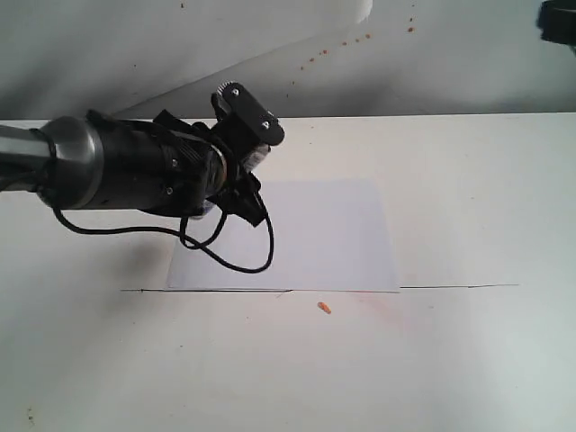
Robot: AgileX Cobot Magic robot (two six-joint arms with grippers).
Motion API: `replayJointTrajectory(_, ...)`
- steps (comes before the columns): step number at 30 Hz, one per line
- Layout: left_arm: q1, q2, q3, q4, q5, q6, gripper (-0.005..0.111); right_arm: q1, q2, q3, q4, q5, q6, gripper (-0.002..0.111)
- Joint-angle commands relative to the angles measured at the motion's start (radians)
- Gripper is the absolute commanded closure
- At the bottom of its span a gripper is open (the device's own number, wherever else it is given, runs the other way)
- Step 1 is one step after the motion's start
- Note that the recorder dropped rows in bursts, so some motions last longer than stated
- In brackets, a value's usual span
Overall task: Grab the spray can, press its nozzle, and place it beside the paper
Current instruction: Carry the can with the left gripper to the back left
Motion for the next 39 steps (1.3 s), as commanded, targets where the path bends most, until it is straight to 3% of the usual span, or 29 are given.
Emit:
replayJointTrajectory(1,0.036,-0.085,-0.008,0.012,-0.070,-0.082,0.107,0.001,-0.324,0.192,0.048,-0.116,-0.119,0.108)
replayJointTrajectory(10,0.045,-0.188,-0.008,0.012,-0.251,-0.179,0.107,0.001,-1.068,0.656,0.048,-0.156,-0.087,0.108)
replayJointTrajectory(13,0.045,-0.210,-0.008,0.009,-0.265,-0.188,0.107,0.001,-1.188,0.751,0.048,-0.162,0.017,0.108)
replayJointTrajectory(16,0.045,-0.232,-0.006,0.009,-0.272,-0.185,0.107,0.006,-1.188,0.820,0.048,-0.154,0.130,0.108)
replayJointTrajectory(23,0.045,-0.277,0.014,0.021,-0.283,-0.185,0.107,0.011,-1.183,0.838,-0.066,-0.152,0.117,0.108)
replayJointTrajectory(34,0.045,-0.277,0.016,-0.010,-0.356,-0.193,0.107,0.011,-1.183,0.838,-0.090,-0.464,0.079,0.108)
replayJointTrajectory(39,0.045,-0.277,0.016,-0.010,-0.373,-0.266,0.107,0.011,-1.183,0.838,-0.079,-0.493,0.079,0.108)
